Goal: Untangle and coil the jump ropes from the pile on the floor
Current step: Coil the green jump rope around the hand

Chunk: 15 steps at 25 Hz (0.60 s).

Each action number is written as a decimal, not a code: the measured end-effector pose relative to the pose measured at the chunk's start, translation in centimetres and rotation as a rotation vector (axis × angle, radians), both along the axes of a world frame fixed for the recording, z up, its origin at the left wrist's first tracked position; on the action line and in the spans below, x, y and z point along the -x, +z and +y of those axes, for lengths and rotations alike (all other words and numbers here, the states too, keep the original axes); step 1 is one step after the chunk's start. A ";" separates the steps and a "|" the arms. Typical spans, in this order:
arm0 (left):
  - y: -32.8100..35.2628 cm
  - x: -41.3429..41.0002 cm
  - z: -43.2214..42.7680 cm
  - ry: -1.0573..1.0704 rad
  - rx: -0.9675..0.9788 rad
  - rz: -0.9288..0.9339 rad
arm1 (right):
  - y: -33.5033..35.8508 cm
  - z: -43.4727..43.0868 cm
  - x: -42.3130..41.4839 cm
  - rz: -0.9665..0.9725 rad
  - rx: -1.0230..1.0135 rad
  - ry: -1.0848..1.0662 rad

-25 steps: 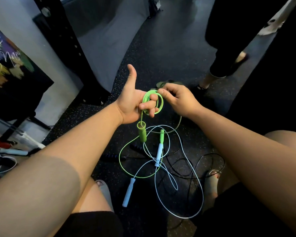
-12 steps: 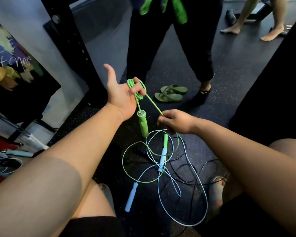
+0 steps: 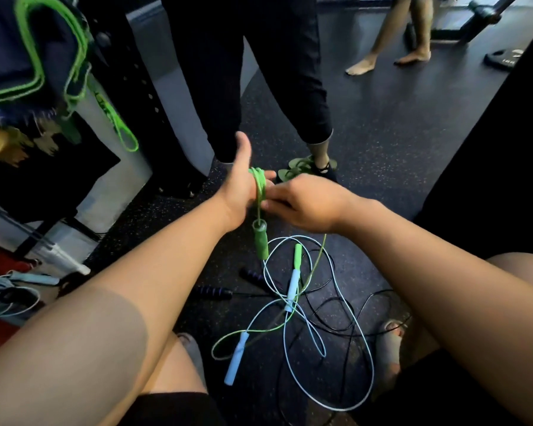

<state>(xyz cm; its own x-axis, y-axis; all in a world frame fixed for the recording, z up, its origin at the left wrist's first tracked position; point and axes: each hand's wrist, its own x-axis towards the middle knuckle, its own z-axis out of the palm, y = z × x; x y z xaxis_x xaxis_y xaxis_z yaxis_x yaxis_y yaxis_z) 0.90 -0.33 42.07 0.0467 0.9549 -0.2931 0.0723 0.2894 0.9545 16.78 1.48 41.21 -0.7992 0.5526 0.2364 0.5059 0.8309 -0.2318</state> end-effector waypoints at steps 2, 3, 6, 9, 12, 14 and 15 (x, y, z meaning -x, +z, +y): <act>0.3 -1.3 -0.8 -0.193 0.017 0.064 | 0.6 0.4 -0.7 0.099 -0.027 0.008; 0.1 -1.5 -0.9 -0.224 0.018 0.056 | 1.0 0.5 -1.2 0.175 -0.005 0.006; -0.5 -1.4 -0.5 -0.337 0.081 -0.057 | 1.7 1.8 -2.5 0.366 0.115 -0.073; 0.1 -1.4 -0.8 -0.426 0.130 -0.098 | 0.0 3.5 -3.3 0.484 0.340 -0.112; 0.8 -1.4 -1.0 -0.415 0.138 -0.207 | -2.3 3.9 -3.2 0.620 0.509 -0.159; 1.1 -1.0 -1.0 -0.361 0.137 -0.309 | -3.5 3.6 -2.8 0.662 0.574 -0.242; 1.2 -0.8 -1.0 -0.331 0.125 -0.373 | -4.1 3.3 -2.5 0.695 0.644 -0.292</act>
<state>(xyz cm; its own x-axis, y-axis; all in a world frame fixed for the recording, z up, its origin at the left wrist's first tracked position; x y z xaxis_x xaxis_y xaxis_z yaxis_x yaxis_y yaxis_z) 1.70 -1.34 43.23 0.4639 0.8298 -0.3101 -0.1598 0.4227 0.8921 19.29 4.76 37.14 -0.4089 0.8934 0.1864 0.2513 0.3065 -0.9181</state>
